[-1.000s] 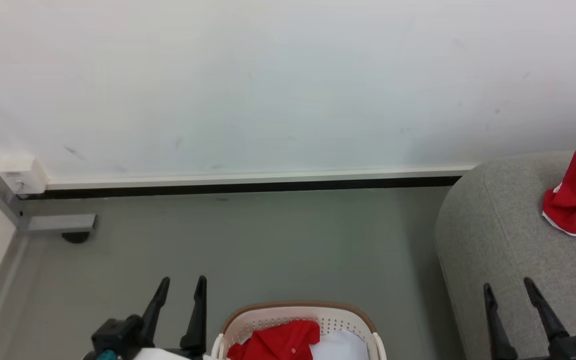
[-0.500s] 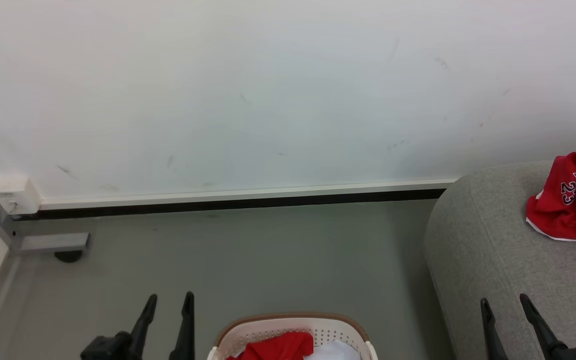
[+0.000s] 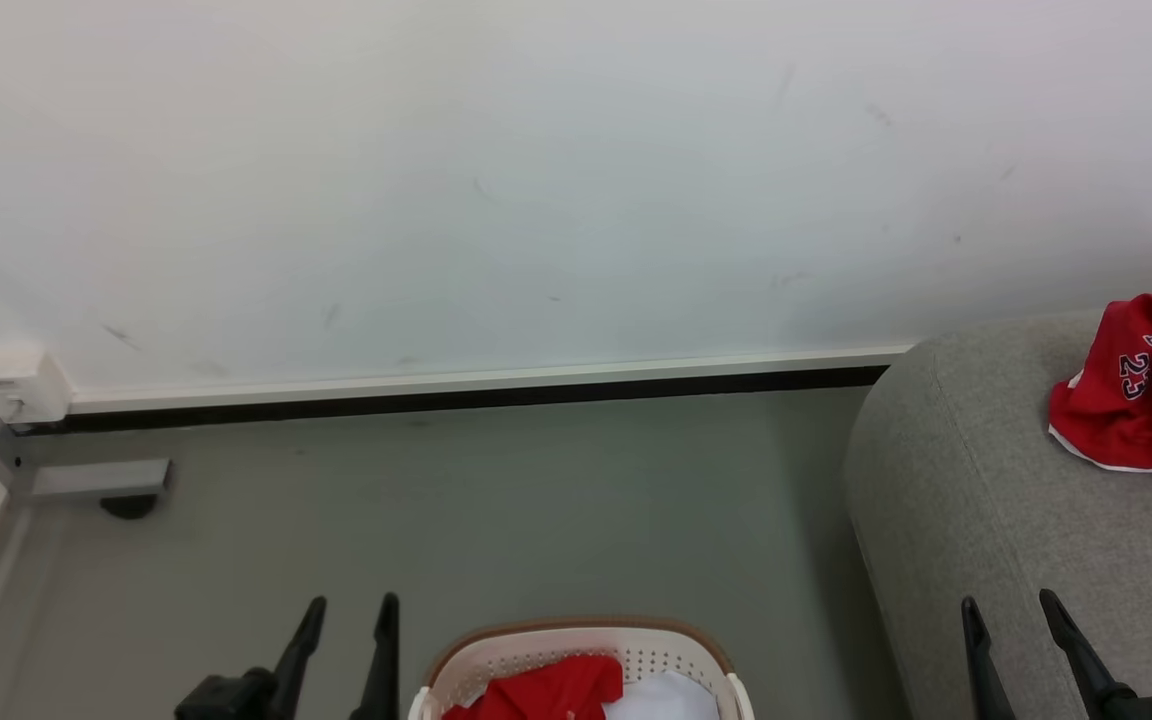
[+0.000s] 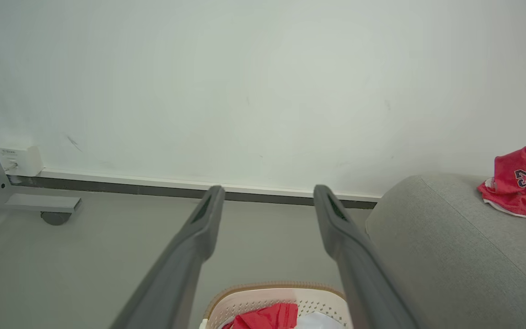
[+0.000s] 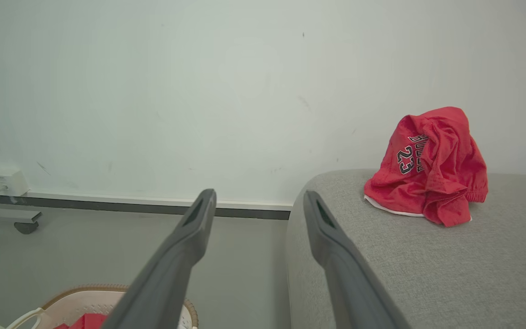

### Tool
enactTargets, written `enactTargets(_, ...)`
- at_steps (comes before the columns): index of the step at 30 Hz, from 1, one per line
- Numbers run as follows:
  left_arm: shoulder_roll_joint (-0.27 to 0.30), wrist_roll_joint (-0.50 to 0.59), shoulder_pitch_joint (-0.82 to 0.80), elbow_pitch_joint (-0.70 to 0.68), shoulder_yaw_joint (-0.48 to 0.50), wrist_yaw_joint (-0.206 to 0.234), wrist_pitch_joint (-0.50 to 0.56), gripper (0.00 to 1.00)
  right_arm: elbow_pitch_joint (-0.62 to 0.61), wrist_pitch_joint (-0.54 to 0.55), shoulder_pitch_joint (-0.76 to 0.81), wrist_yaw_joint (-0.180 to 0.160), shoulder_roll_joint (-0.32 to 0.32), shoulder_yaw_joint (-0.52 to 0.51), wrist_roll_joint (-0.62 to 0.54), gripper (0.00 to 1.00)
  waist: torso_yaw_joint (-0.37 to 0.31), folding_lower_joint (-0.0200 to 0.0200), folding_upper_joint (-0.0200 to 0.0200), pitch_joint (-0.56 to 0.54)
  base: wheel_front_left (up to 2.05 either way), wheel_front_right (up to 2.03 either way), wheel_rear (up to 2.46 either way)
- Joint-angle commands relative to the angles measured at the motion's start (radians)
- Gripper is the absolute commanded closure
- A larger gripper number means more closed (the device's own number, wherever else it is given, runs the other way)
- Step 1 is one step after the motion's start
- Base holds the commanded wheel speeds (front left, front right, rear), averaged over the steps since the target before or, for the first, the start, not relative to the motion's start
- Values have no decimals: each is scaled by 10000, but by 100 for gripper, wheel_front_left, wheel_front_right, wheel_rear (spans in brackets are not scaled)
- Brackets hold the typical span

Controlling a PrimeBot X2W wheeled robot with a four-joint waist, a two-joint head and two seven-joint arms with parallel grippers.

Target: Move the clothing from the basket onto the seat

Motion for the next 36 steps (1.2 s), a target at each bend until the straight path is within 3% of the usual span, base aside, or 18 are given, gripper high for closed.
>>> enactTargets(1, -1, 166, -101, 63, -45, -69, -5, 0, 33, -15, -33, -25, -15, -7, 55, 0, -18, 0, 0, 70, 0, 0, 0)
enactTargets(10, 17, 601, -1321, 1039, -981, -271, 115, 0, -230, -15, -713, -25, -18, -21, 21, 0, -468, 0, 0, 1014, 0, 0, 0)
enactTargets(25, 90, 1818, -4575, 3890, -2661, -330, 2788, 0, -1013, -15, -3025, -26, -10, 239, 565, 0, -1571, 0, 0, 4850, 0, 0, 0)
enactTargets(36, 731, 2320, -6524, 6365, -2803, 101, 3692, 0, -1665, -14, -4492, -26, -10, 561, 1345, 0, -2336, 0, 0, 7378, 0, 0, 0)
